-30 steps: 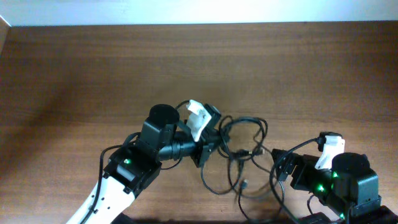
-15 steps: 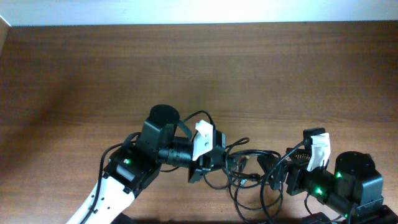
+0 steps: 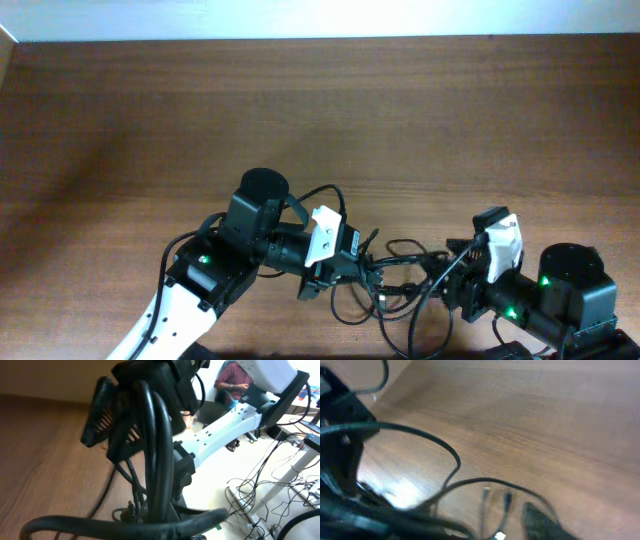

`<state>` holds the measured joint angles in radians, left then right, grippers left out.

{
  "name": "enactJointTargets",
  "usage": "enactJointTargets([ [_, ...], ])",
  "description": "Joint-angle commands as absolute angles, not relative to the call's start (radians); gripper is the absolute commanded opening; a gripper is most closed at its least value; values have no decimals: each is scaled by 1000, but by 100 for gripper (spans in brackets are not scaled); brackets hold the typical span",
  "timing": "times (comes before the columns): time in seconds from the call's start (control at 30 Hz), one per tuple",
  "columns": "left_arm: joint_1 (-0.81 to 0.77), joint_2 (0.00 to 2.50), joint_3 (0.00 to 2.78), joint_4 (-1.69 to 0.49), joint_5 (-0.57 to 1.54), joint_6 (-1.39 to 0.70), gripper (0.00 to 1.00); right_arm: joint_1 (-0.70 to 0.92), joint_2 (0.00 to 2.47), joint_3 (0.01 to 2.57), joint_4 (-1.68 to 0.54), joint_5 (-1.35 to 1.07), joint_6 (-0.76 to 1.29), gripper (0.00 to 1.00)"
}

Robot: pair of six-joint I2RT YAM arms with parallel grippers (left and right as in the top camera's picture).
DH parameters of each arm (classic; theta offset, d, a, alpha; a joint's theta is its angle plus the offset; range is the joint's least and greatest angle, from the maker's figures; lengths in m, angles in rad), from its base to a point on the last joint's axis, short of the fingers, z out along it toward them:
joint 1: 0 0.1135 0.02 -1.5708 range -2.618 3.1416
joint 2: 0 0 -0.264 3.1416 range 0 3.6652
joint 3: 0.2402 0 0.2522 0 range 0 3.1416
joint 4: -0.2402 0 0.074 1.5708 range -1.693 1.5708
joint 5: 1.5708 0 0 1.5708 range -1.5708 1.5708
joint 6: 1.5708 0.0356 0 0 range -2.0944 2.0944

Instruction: Untangle cables

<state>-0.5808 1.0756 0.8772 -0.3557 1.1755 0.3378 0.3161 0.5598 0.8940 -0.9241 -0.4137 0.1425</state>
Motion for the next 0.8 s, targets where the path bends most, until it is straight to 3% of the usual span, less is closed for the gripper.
enactJointTargets([
  [0.0,-580,1071,886,-353,1212,353,0,321,555,902,-910,-437,-36,66],
  [0.17,-552,1071,886,-353,1099,260,0,321,555,902,-960,-354,-74,66],
  [0.33,-451,1071,886,-354,1120,162,0,321,555,902,-1007,-373,-75,66],
  [0.5,-451,1072,886,-353,1201,176,0,321,555,902,-875,-617,-154,70],
  [0.6,-451,1071,886,-353,1340,268,0,321,555,902,-801,-499,-159,70],
  [0.73,-453,1071,886,-353,1349,286,0,321,555,902,-750,-493,-169,70],
  [0.77,-466,1071,886,-352,1346,287,0,321,555,902,-743,-501,-169,66],
])
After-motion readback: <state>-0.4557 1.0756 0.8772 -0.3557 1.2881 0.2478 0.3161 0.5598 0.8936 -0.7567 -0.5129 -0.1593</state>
